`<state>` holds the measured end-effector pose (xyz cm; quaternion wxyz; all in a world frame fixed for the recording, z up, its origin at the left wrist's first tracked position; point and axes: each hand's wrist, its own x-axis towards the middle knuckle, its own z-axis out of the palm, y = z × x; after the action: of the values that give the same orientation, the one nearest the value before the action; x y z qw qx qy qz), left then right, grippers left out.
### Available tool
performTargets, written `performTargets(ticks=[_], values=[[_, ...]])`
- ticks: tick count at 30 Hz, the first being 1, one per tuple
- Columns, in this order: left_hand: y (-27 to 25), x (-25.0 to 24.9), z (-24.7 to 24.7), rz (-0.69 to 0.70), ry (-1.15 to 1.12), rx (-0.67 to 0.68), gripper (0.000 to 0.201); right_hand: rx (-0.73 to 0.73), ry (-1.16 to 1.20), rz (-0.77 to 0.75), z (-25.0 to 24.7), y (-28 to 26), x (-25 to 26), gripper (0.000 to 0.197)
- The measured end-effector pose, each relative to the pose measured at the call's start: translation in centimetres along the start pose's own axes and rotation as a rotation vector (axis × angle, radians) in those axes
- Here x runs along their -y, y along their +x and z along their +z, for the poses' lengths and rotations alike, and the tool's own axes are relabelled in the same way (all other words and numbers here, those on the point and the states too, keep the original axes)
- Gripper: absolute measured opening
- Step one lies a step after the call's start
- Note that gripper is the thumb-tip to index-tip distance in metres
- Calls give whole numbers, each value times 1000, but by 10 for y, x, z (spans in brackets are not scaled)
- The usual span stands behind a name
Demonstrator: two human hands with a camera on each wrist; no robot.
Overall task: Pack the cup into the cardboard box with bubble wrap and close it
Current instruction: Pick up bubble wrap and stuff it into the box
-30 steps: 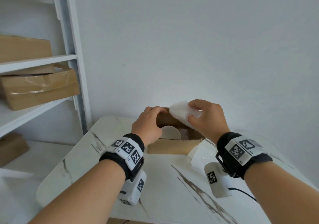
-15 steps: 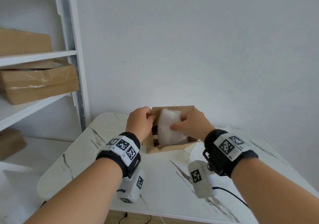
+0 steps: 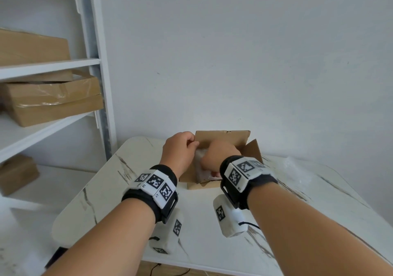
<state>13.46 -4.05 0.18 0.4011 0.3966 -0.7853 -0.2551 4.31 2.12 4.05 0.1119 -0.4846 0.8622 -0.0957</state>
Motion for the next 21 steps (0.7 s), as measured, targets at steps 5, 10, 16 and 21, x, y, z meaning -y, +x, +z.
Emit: performTargets(ticks=[5,10,16,21], values=[[0,1,-2,4,-26,13,32,-9,-68,-34,-2,4,-2,17],[3,5,-5,1,-43,11,25,-27,38,-240,-20,-14,-21,17],[4,6,1,-4,-83,-12,18,5,-337,-541,-33,-28,-30,41],[6,9,0,25,-96,15,19,183,-463,-541,-29,-21,-25,60]])
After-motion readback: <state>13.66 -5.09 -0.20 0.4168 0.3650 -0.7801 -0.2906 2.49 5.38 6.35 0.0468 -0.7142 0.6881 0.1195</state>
